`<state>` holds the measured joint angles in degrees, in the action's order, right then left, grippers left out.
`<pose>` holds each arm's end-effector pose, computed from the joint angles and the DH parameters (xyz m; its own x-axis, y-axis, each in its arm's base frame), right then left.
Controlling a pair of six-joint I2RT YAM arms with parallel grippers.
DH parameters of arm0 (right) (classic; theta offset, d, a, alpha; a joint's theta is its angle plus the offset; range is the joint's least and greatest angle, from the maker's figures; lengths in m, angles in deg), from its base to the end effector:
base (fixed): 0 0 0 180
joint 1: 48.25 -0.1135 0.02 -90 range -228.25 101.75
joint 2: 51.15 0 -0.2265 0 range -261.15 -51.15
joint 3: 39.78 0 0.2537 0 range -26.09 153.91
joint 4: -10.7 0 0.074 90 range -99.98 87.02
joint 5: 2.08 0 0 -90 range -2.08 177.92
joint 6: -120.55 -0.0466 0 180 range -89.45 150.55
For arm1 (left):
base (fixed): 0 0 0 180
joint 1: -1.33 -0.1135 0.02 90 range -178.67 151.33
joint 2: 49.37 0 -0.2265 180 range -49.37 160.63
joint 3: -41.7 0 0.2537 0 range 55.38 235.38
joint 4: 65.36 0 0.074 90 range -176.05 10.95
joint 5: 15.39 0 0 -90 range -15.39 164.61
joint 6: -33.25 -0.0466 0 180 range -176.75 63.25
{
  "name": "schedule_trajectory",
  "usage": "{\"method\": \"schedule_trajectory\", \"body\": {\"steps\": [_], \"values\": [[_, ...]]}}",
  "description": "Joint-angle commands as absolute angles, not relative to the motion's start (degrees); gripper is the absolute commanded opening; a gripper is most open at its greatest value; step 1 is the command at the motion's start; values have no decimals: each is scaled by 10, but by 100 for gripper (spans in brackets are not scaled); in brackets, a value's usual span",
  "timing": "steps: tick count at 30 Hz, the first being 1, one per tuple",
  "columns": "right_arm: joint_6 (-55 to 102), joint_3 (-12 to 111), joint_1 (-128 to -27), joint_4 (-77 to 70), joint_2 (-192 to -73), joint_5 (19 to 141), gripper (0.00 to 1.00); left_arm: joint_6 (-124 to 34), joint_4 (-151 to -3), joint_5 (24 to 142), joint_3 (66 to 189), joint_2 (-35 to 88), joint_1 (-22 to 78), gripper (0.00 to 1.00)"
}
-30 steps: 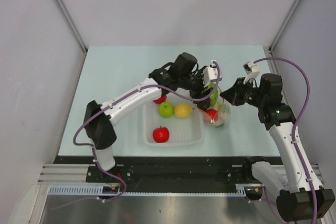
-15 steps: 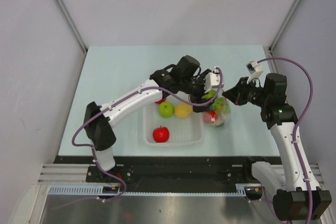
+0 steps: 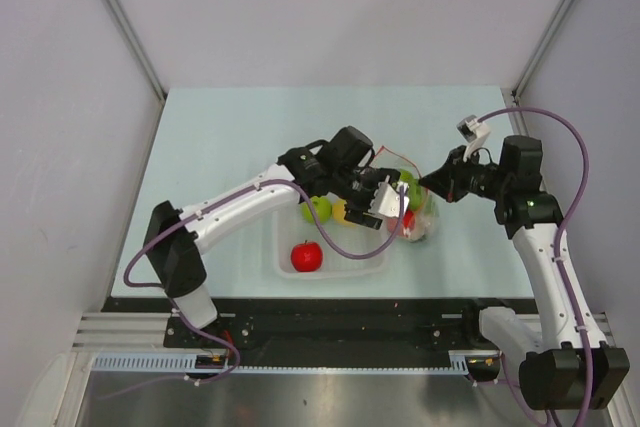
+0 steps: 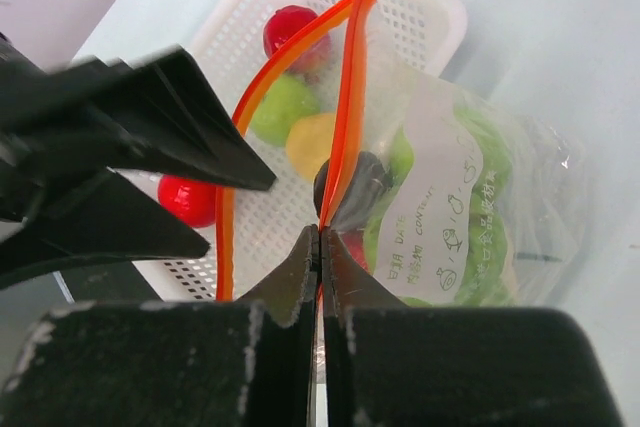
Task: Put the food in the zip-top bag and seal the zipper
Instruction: Adjust the zipper food storage bag at the center of the board.
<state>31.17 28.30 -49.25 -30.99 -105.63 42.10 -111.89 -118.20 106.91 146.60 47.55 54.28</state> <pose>0.2283 0.0374 0.3074 -0.4638 -0.0156 -0.8858 -0.6498 0.6856 0.3281 0.2084 -0.3174 0.2936 0.4979 0.4916 -0.7144 0.8648 -0.3436 0.3662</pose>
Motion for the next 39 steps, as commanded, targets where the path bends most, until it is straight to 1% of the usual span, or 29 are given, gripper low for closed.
{"method": "schedule_trajectory", "body": {"steps": [1,2,4,5,7,8,9,10,11,12,13,15,16,18,19,21,24,27,32,34,35,36,39], "values": [[350,312,-490,-293,-1069,398,0,-1219,-1182,1052,1443,492,558,72],[349,312,-490,-289,-1071,397,0,-1219,-1175,1052,1443,494,561,60],[345,314,-491,-276,-1080,391,0,-1214,-1168,1055,1446,497,572,47],[343,316,-491,-270,-1083,391,0,-1212,-1165,1052,1448,499,577,36],[336,317,-497,-255,-1090,390,0,-1202,-1160,1050,1452,501,589,26],[335,319,-499,-251,-1092,392,1,-1193,-1151,1053,1455,502,592,12],[335,322,-506,-250,-1092,397,10,-1161,-1143,1056,1462,503,595,3],[341,324,-504,-254,-1087,411,19,-1136,-1132,1060,1465,504,596,0],[350,327,-500,-263,-1083,417,29,-1115,-1119,1065,1470,506,595,0],[358,331,-489,-291,-1077,422,54,-1076,-1115,1067,1484,514,595,0],[369,334,-487,-306,-1069,429,65,-1054,-1110,1067,1491,520,595,0],[409,335,-452,-347,-1036,423,84,-998,-1106,1070,1513,542,592,0],[428,335,-437,-396,-1021,427,89,-978,-1103,1070,1518,549,589,0],[481,335,-433,-445,-976,456,100,-919,-1088,1077,1533,561,579,0],[493,334,-429,-484,-963,487,100,-903,-1085,1092,1538,571,577,0],[529,334,-418,-519,-929,502,100,-854,-1075,1106,1557,583,566,0],[568,328,-399,-590,-892,487,97,-807,-1067,1126,1585,606,551,0],[588,302,-368,-587,-863,455,95,-769,-1059,1144,1614,627,535,0],[682,278,-352,-599,-862,396,89,-721,-1056,1176,1658,658,517,0],[687,251,-352,-548,-845,384,87,-713,-1047,1186,1657,657,514,0],[678,239,-352,-519,-838,380,84,-713,-1044,1190,1654,655,515,0],[663,210,-352,-455,-833,376,82,-706,-1039,1199,1649,652,516,0],[631,175,-352,-362,-826,366,75,-700,-1031,1213,1650,648,520,0]]}}
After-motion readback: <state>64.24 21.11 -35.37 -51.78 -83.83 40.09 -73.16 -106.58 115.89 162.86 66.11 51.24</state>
